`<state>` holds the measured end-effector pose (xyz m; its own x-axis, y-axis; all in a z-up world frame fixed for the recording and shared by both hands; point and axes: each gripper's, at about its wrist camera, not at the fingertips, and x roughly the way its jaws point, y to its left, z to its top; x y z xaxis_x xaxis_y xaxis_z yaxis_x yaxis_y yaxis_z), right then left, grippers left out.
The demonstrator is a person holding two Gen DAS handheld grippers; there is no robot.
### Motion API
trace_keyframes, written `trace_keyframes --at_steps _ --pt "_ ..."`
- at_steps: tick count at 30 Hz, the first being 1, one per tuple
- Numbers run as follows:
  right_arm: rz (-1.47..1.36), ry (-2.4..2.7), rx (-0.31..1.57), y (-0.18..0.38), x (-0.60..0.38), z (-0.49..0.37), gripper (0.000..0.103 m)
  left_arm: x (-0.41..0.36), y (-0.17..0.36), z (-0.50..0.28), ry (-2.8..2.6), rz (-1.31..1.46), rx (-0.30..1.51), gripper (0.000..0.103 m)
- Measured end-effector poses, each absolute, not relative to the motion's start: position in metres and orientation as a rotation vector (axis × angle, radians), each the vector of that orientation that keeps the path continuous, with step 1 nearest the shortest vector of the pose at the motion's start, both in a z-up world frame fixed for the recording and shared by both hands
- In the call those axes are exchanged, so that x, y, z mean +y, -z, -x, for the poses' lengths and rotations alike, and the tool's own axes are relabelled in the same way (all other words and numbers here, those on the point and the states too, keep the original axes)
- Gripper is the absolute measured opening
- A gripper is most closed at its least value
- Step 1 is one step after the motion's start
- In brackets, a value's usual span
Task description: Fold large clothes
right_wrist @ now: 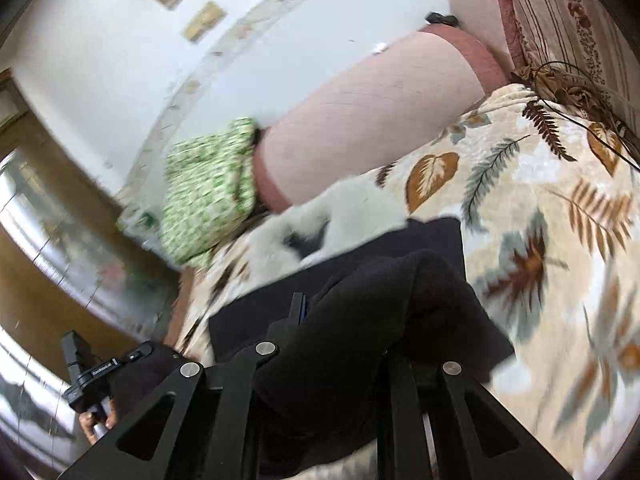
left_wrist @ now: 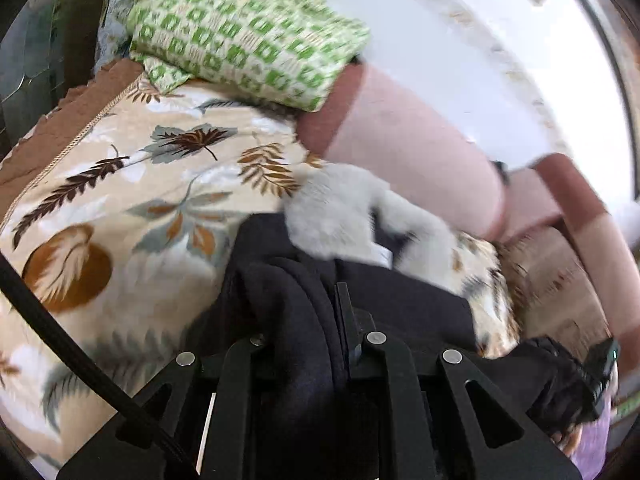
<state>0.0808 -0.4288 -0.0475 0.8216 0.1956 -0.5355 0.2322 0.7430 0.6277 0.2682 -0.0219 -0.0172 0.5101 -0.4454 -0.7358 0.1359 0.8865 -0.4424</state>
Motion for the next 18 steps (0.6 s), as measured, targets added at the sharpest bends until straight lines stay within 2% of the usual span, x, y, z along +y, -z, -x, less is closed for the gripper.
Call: trace_keyframes --at_steps 5,12,15,18 --pt "-0.813 0.118 0.704 0.09 -0.465 -0.161 0.015 -0.05 0.073 -0.355 0.262 0.377 1.099 0.015" --pt "-0.85 0.147 0.805 0.163 -0.489 -0.222 0.016 -0.069 0.137 -0.4 0.201 0.398 1.145 0.018" --pt "-0.927 0.142 0.811 0.178 -0.498 -0.229 0.016 -0.073 0.142 -0.402 0.197 0.394 1.146 0.019" --pt "-0.97 0.133 0.822 0.18 -0.502 -0.226 0.017 -0.068 0.128 -0.398 0.237 0.403 1.14 0.031"
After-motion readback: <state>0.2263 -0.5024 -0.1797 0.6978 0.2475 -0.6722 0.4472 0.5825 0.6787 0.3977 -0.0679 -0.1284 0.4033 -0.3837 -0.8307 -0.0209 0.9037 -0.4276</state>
